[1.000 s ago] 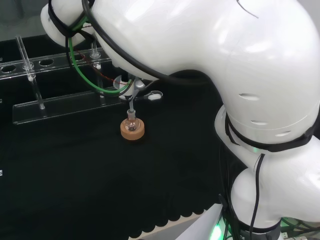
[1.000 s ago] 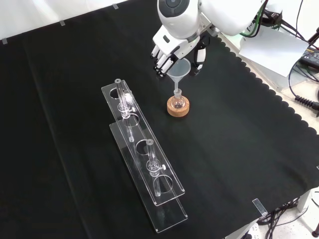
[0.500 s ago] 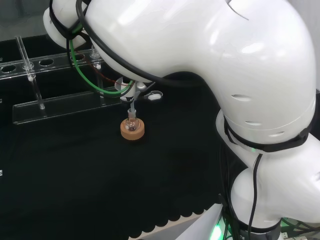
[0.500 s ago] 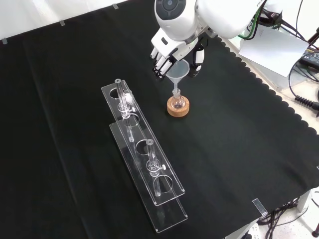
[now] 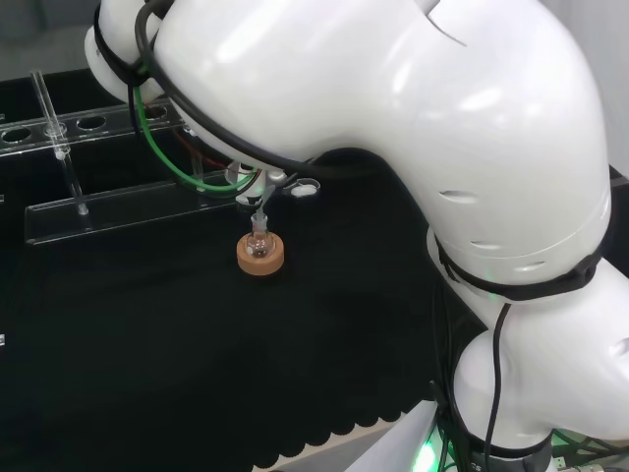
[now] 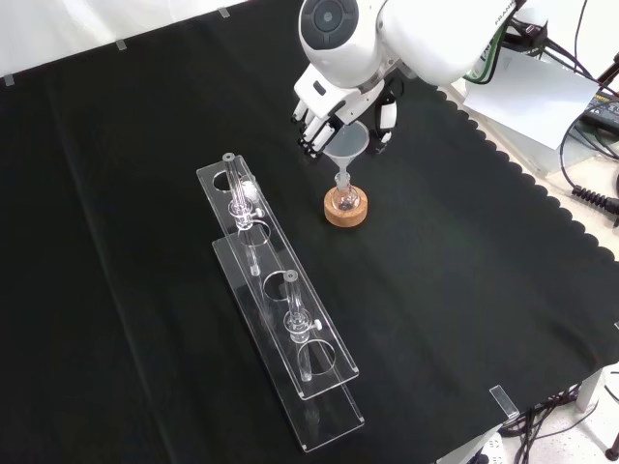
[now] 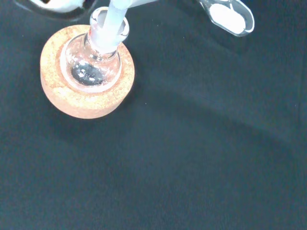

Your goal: Place the funnel on the round-bottom flask.

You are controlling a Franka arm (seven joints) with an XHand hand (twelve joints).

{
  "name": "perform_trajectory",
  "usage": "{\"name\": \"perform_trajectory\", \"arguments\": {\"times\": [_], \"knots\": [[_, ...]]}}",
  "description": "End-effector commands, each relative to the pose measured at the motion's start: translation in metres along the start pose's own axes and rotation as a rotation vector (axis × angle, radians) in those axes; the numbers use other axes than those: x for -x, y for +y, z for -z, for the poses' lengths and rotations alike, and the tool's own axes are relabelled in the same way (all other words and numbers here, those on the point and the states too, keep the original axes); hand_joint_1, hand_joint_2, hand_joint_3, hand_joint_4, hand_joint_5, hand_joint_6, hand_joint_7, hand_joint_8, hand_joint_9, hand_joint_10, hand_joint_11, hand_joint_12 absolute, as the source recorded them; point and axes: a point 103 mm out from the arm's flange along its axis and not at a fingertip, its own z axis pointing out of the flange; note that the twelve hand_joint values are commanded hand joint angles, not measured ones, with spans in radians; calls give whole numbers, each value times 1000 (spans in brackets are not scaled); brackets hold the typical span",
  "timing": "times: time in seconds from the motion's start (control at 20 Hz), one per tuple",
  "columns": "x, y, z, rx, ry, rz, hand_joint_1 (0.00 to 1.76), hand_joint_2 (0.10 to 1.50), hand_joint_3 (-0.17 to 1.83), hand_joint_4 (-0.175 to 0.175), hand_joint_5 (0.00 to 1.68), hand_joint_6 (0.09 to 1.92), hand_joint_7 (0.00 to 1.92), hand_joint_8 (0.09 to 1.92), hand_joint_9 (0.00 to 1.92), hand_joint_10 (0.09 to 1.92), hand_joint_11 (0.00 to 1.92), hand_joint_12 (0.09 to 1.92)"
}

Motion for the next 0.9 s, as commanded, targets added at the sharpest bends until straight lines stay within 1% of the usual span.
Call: {"name": "perform_trajectory", "arguments": {"times": [0.05,0.7,0.9], "knots": [[-1,1,-2,-7,3,-3,887,814,654,-33,759,704,613,672,975,391,695,1151],[-9,4,-8,-16,-3,-1,884,814,653,-40,730,701,586,669,956,388,690,1150],[-8,4,-8,-14,2,-1,881,814,653,-43,716,701,573,670,946,387,686,1150]]}}
